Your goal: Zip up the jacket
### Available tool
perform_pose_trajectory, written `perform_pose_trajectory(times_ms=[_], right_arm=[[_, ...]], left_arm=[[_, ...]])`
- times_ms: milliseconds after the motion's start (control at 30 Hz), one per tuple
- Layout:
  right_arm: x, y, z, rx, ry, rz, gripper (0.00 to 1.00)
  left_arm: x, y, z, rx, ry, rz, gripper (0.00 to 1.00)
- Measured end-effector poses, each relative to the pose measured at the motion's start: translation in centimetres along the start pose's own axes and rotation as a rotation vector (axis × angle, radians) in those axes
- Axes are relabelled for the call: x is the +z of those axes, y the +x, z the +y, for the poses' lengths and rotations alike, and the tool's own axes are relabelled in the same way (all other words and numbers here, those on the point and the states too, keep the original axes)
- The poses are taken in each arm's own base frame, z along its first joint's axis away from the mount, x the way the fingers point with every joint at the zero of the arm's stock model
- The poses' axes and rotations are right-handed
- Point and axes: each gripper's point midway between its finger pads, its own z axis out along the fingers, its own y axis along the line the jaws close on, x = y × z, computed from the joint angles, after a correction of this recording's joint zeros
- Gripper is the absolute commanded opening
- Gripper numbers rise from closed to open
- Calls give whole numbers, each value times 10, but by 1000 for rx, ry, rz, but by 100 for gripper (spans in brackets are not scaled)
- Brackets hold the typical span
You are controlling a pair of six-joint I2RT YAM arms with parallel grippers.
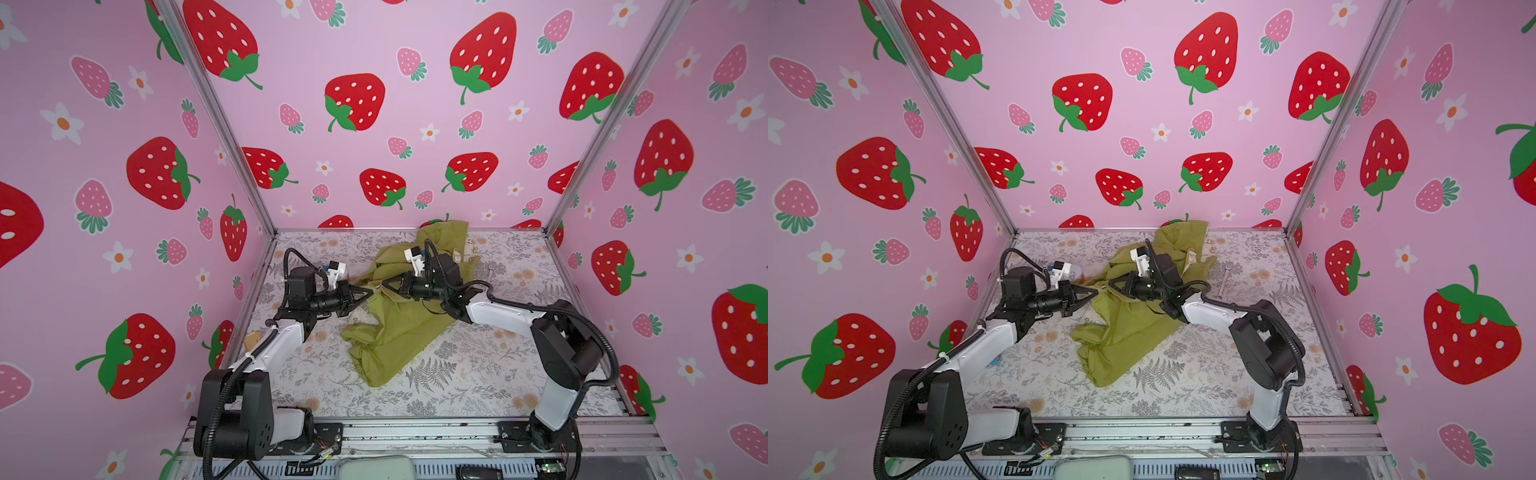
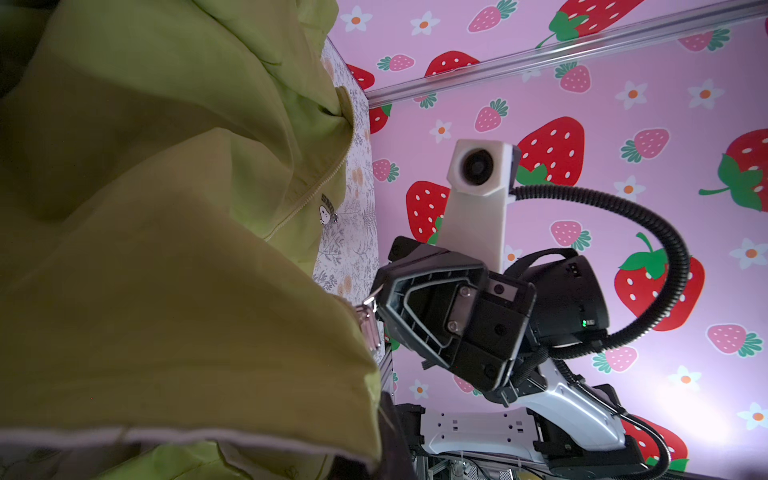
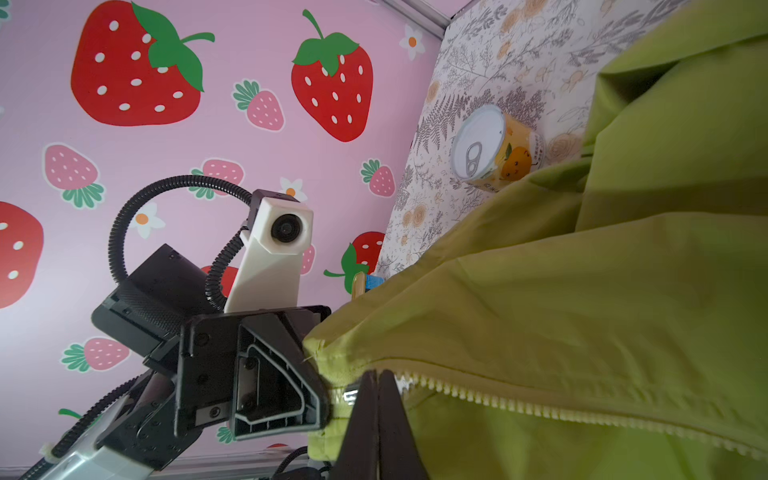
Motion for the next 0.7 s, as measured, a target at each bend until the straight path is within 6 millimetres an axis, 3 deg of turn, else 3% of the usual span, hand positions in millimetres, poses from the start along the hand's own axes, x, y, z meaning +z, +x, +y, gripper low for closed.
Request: perform_pose_trajectory(times_ms=[300,700], right_arm=[[-5,-5,-20,-59,129,-10,0],[-9,-21,-26,-133,213,-31,0]], left_arm=[[-5,2,6,-1,-41,-15,0],[-18,-1,20,5,-138,-59,0]])
